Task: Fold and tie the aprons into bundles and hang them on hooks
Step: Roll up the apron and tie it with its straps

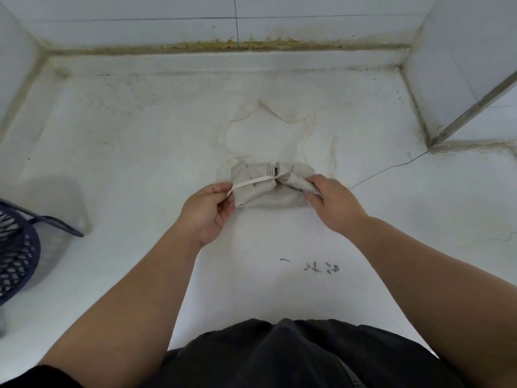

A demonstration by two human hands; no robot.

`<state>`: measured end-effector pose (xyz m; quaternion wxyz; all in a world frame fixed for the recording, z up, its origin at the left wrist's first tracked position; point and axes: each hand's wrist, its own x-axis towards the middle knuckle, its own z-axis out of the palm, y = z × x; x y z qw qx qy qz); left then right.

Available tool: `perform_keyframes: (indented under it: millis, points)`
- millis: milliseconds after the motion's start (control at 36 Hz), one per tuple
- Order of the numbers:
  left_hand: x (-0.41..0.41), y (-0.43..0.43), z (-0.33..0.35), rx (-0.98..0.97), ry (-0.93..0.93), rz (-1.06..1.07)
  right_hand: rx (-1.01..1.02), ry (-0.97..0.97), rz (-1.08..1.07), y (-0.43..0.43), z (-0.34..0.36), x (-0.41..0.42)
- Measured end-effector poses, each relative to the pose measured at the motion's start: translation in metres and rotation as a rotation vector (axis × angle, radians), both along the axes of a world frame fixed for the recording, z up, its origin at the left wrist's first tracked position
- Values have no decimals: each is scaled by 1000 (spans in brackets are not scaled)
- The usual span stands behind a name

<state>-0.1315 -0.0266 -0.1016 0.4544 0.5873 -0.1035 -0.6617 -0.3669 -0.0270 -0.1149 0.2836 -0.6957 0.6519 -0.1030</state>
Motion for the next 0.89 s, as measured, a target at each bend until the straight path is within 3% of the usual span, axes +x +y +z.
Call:
perform_keyframes:
  millis: [167, 250, 389, 444, 556, 639, 694, 806, 889]
  points:
    - [5, -5, 11, 25, 154, 95, 145, -189, -29, 2, 16, 6]
    - [8, -11, 15, 46, 195, 161, 87, -181, -9, 5, 10, 10]
    - [8, -25, 21, 24, 225, 227, 20, -172, -174, -11, 15, 11]
    - [6, -28, 24, -8, 76, 130, 24, -250, -202, -18, 18, 12]
    - [11, -29, 16, -88, -540, -126, 116, -390, -249, -24, 20, 7]
    - [15, -23, 15, -161, -839, -290, 256, -491, -269, -23, 16, 1]
    - [14, -20, 13, -180, -866, -361, 343, -528, -284, -23, 15, -1]
    - [5, -17, 9, -195, -698, -402, 471, -652, -281, -26, 21, -1]
    - [-2, -18, 8, -191, -686, -455, 512, -678, -286, -28, 26, 2]
